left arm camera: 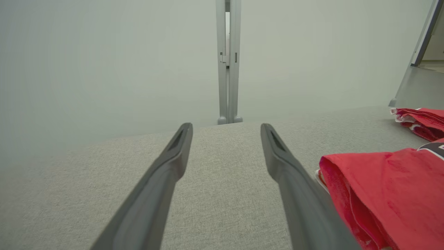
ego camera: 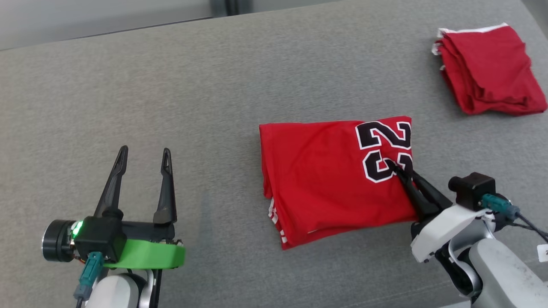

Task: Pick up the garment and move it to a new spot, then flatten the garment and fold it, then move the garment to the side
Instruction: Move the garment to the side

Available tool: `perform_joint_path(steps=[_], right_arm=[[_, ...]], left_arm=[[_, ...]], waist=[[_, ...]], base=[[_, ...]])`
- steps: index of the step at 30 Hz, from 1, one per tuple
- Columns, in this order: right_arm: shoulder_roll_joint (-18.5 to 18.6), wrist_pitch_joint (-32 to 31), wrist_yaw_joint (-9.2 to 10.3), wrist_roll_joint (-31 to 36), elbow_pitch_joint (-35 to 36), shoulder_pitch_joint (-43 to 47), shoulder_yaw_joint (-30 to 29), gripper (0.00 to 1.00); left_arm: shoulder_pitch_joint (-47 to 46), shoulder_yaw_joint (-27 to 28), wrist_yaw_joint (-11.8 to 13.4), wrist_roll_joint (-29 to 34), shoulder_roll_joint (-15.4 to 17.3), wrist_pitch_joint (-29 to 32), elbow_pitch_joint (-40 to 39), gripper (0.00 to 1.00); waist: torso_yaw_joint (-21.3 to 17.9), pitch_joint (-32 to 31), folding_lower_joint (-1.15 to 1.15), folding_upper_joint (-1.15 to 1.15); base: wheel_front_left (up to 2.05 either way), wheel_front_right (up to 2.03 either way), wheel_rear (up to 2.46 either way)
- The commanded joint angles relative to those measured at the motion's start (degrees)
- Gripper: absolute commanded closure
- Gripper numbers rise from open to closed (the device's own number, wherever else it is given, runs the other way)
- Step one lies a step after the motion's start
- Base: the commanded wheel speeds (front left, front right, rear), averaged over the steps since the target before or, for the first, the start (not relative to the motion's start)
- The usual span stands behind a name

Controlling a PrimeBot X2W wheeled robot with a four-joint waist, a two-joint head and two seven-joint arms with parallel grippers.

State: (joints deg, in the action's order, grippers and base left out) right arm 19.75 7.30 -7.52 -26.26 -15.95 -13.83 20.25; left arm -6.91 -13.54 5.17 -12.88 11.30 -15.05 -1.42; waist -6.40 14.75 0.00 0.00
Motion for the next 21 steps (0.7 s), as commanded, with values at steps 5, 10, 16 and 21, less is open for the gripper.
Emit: perform_joint_path(steps=[5,10,16,21], right_arm=[[1.2,-0.1,0.07,-1.2,0.3,-5.5,-1.8,1.00],[3.5,0.2,0.06,-2.4,-2.0,-13.2,-2.8,1.00],[7.5,1.1,0.07,-4.6,-6.1,-24.0,-5.6,1.00],[12.8,1.8,0.07,-6.2,-10.5,-31.3,-9.9,1.00]], left_arm=[[-3.6,-1.7,-1.3,1.6,1.0,0.7,-1.2,0.00],[-6.8,-3.1,-2.3,2.9,2.0,2.0,-2.9,0.00],[-10.7,-2.9,-3.0,4.1,3.5,3.5,-5.4,0.00],[-14.0,-3.5,-3.7,4.8,4.3,4.1,-6.9,0.00]], waist=[[-10.1,3.3,0.00,0.00],[-10.0,7.6,0.00,0.00],[-8.7,14.4,0.00,0.00],[-6.9,19.8,0.00,0.00]], base=[[0.00,0.00,0.00],[0.00,0.00,0.00],[0.00,0.00,0.00],[0.00,0.00,0.00]])
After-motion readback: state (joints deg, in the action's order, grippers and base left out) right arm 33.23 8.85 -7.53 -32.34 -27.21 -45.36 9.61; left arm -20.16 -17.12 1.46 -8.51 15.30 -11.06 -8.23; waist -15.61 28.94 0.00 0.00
